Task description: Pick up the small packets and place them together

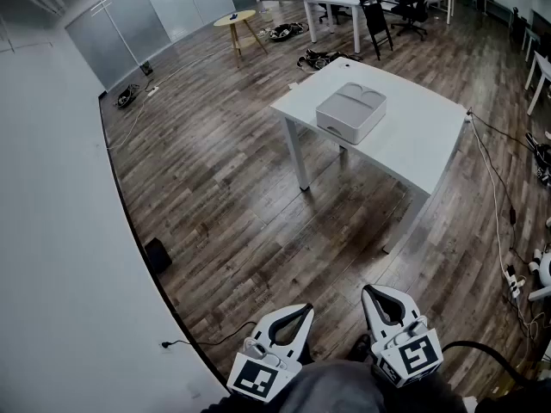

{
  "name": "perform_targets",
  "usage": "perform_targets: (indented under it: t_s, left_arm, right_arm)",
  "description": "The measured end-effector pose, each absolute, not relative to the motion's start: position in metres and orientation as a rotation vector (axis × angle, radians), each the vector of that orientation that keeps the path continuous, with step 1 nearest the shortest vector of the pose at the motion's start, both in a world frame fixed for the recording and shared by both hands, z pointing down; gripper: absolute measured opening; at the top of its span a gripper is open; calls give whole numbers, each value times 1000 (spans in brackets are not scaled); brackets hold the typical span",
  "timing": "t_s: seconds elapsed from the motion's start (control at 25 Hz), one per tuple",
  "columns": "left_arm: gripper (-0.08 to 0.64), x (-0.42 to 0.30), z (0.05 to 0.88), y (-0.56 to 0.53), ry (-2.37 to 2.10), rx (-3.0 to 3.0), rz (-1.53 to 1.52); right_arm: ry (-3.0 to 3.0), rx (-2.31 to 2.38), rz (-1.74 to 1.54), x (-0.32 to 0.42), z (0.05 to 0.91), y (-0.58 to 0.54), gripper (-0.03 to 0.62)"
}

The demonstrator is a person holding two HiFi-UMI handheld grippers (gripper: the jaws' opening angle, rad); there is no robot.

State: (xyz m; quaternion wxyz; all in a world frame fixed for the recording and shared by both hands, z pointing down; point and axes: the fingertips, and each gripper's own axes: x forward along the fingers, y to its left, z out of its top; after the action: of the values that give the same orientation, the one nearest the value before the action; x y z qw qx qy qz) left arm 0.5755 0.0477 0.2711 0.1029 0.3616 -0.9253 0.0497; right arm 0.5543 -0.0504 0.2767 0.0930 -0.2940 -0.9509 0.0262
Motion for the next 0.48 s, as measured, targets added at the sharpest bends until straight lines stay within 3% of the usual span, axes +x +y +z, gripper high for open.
perform_targets:
  t_s: [0.48]
  left_arm:
    - [-3, 580, 272, 1, -2685, 1122, 194]
  right_arm:
    - [-2833, -831, 136, 562, 277, -95, 3]
